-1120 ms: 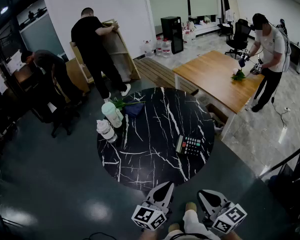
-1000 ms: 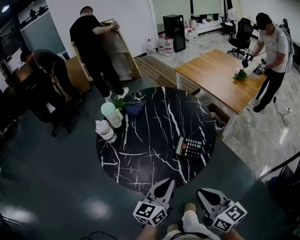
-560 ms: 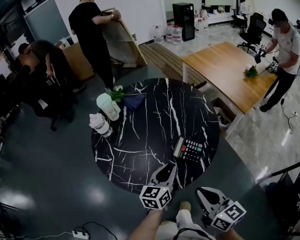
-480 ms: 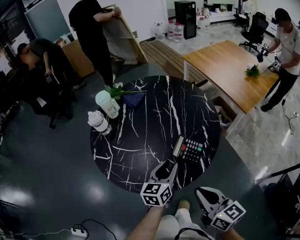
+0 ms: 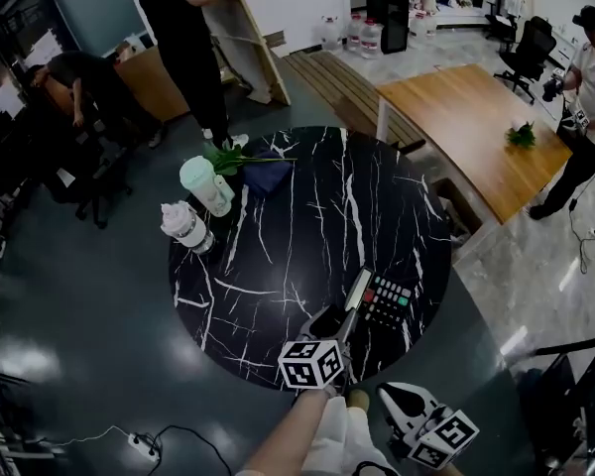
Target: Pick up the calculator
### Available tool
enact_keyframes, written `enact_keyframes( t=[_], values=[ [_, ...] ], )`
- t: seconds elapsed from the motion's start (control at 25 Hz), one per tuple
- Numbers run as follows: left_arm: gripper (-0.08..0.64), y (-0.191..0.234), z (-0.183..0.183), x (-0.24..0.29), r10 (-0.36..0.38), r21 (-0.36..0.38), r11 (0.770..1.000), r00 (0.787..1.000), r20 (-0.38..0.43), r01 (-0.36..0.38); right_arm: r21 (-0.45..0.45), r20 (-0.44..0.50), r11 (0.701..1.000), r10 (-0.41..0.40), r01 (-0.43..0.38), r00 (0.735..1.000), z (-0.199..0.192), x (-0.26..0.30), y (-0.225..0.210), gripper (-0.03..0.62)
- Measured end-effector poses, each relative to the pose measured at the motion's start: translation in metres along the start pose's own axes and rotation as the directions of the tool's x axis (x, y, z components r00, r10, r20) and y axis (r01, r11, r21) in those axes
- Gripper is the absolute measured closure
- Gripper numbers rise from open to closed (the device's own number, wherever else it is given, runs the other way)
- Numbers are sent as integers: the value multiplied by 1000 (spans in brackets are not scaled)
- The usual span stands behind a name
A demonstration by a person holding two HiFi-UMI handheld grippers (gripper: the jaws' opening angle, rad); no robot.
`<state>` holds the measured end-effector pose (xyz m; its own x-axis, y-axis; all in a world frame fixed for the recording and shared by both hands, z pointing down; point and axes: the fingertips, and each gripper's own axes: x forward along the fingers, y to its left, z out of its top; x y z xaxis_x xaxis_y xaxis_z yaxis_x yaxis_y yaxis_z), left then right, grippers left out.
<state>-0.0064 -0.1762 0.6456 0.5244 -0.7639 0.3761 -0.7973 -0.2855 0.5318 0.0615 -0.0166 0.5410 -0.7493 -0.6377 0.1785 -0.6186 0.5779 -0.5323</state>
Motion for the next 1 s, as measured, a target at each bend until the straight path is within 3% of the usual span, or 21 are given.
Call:
enact_keyframes(
  t=[0.2, 0.52, 0.68, 0.76, 1.0],
  values=[
    [383, 1, -1, 22, 8, 71, 997, 994, -104, -1, -7, -15, 1000, -1, 1, 1000, -1, 10, -8, 584],
    [383, 4, -15, 38, 35, 52, 998, 956, -291, -21, 9, -36, 1000, 2, -1, 999, -5, 16, -2, 584],
    [385, 1, -14, 42, 3, -2, 1000, 949, -316, -3, 15, -38, 1000, 3, -2, 999, -4, 17, -4, 584],
    [444, -3, -14, 44, -35, -51, 999, 948, -317, 19, 18, -39, 1000, -3, 4, 999, -4, 17, -6, 583],
    [477, -11, -13, 41, -106, -202, 978, 960, -259, 54, 27, -28, 999, -23, 23, 999, 0, 13, -13, 584]
  ],
)
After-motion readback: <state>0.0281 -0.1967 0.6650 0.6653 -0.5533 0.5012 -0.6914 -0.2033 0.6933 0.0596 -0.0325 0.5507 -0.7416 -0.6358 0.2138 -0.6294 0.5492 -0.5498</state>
